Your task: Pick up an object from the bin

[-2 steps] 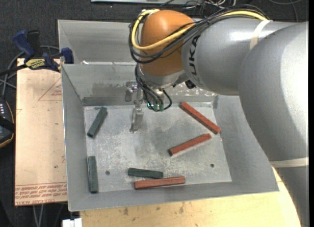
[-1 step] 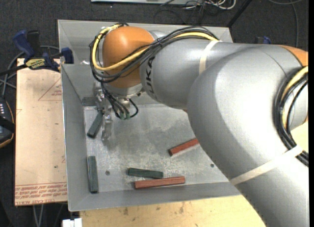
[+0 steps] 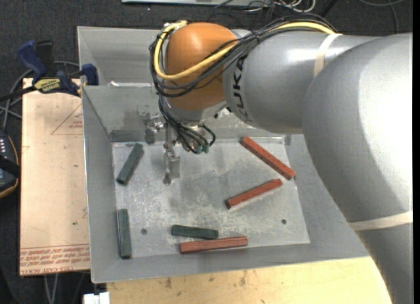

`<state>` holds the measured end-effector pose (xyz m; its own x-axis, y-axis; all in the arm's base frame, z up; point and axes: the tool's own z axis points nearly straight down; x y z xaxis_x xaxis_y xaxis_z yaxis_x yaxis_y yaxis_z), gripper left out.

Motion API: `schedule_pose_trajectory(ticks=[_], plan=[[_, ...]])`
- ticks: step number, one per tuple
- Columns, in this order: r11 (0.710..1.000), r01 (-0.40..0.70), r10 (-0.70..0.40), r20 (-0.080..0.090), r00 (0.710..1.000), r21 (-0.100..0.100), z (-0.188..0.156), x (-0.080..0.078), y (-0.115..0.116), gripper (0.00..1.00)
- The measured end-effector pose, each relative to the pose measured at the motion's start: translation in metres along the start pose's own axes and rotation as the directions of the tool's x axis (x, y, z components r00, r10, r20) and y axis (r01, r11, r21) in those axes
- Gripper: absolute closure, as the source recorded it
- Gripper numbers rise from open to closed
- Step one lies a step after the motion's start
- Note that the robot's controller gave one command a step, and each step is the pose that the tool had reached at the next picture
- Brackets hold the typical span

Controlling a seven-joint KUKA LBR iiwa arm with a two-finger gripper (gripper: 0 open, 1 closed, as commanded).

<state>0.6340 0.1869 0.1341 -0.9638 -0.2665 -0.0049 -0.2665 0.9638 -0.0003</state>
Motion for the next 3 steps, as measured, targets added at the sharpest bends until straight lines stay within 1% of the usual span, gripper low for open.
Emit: schedule_pose_trajectory(ticks=[1, 2, 3], plan=[[0.987, 0.161, -0.161, -0.003, 0.987, -0.003, 0.066, -0.026, 0.043, 0.00], [0.987, 0.159, -0.159, 0.000, 0.987, -0.003, 0.063, -0.027, 0.041, 1.00], [0.974, 0.226, -0.226, 0.008, 0.974, 0.000, -0.109, -0.013, 0.049, 1.00]])
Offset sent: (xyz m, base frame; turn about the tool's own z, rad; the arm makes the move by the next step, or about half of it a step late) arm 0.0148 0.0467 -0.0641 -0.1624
